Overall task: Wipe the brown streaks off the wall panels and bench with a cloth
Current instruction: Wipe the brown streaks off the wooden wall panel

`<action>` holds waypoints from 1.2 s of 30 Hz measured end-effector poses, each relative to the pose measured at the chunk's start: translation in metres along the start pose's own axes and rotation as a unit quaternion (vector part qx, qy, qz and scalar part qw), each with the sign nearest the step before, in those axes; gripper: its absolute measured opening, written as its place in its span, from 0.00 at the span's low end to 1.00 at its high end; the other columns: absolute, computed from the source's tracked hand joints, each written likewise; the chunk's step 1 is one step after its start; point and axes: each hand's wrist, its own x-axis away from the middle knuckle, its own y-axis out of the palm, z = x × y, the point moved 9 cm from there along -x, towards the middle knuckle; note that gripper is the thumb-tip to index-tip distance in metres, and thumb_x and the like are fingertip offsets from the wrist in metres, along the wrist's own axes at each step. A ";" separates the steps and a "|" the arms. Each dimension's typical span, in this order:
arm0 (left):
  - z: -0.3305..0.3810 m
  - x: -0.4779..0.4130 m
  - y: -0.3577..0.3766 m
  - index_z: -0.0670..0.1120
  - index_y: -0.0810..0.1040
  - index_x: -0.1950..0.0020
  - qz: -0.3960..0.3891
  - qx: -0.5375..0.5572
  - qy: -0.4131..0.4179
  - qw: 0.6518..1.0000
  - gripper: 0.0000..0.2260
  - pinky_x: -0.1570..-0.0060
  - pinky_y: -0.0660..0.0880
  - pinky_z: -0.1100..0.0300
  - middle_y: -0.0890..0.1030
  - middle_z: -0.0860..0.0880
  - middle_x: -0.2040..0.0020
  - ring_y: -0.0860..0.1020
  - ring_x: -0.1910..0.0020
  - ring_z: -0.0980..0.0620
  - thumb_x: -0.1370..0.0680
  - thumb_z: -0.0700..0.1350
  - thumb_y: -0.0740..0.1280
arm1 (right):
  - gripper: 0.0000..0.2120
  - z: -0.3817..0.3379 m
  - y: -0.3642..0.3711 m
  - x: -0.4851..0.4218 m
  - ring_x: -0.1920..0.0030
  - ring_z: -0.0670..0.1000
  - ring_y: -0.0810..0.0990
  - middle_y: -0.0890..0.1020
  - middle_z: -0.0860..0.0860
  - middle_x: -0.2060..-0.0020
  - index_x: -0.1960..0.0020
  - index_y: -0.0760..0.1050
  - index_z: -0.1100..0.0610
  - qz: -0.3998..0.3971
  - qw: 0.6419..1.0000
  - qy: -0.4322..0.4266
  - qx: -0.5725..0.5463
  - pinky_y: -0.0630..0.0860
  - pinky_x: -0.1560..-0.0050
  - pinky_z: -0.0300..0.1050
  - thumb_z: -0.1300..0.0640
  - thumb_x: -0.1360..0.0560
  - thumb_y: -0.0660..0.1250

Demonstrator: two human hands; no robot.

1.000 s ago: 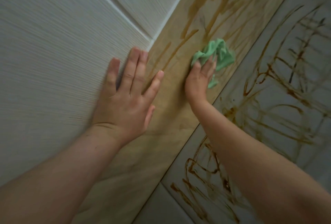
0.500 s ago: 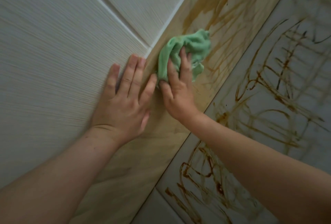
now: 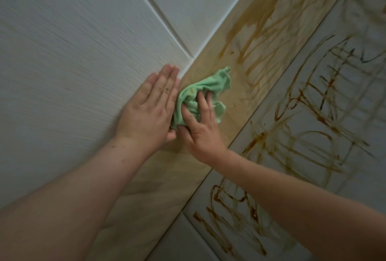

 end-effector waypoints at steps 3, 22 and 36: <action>0.003 -0.001 -0.001 0.30 0.31 0.22 -0.009 0.013 -0.003 1.000 0.48 0.20 0.34 0.42 0.30 0.30 0.22 0.33 0.20 0.34 0.22 0.66 0.48 | 0.29 0.025 -0.014 -0.016 0.17 0.63 0.43 0.45 0.51 0.17 0.19 0.59 0.38 0.002 1.000 0.026 0.001 0.57 0.24 0.74 0.40 0.18 0.61; 0.024 -0.151 -0.061 0.43 0.34 0.17 0.071 0.024 -0.013 0.997 0.40 0.21 0.35 0.40 0.33 0.32 0.20 0.32 0.20 0.34 0.20 0.62 0.48 | 0.31 0.188 -0.021 -0.023 0.16 0.54 0.42 0.39 0.49 0.16 0.17 0.35 0.44 -0.016 0.798 0.550 -0.248 0.42 0.20 0.61 0.36 0.15 0.41; 0.024 -0.159 -0.051 0.34 0.35 0.19 0.096 0.050 -0.012 0.994 0.45 0.22 0.34 0.40 0.38 0.34 0.18 0.37 0.18 0.37 0.22 0.64 0.49 | 0.32 0.201 -0.011 -0.032 0.17 0.56 0.38 0.37 0.41 0.18 0.17 0.37 0.39 0.100 0.852 0.443 -0.260 0.42 0.20 0.63 0.37 0.17 0.45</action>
